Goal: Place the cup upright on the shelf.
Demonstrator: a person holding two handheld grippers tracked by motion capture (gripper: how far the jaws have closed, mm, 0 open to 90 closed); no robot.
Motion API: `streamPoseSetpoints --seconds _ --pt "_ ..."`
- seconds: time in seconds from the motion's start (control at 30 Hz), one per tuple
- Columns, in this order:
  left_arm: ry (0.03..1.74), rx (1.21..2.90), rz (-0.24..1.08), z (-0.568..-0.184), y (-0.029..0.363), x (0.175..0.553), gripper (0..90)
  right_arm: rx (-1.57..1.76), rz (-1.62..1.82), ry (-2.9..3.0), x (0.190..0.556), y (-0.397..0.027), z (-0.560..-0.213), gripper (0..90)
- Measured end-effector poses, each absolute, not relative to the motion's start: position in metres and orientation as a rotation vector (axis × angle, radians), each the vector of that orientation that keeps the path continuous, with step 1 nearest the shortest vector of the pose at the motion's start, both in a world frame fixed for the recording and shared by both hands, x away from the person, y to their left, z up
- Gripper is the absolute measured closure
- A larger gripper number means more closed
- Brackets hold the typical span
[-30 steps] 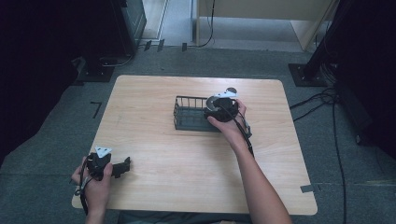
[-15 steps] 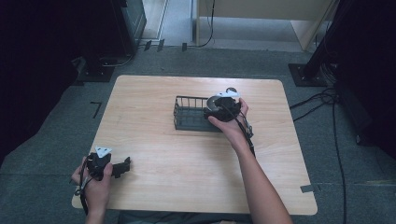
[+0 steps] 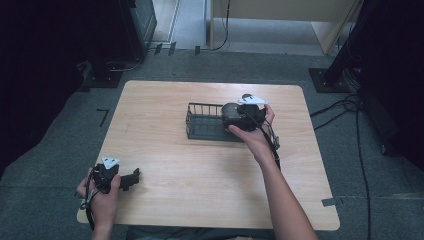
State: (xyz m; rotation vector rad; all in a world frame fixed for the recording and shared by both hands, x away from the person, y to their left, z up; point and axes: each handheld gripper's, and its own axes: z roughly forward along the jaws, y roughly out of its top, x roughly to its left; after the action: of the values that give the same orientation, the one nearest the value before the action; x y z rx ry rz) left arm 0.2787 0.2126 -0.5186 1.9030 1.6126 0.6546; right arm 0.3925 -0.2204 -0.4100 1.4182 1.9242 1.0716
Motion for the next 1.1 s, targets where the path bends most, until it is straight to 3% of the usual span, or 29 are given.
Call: streamPoseSetpoints --seconds 1.1 --pt "1.612 1.903 0.655 -0.519 0.213 0.279 0.0 1.486 1.092 1.834 0.327 -0.291 -0.415 0.0"
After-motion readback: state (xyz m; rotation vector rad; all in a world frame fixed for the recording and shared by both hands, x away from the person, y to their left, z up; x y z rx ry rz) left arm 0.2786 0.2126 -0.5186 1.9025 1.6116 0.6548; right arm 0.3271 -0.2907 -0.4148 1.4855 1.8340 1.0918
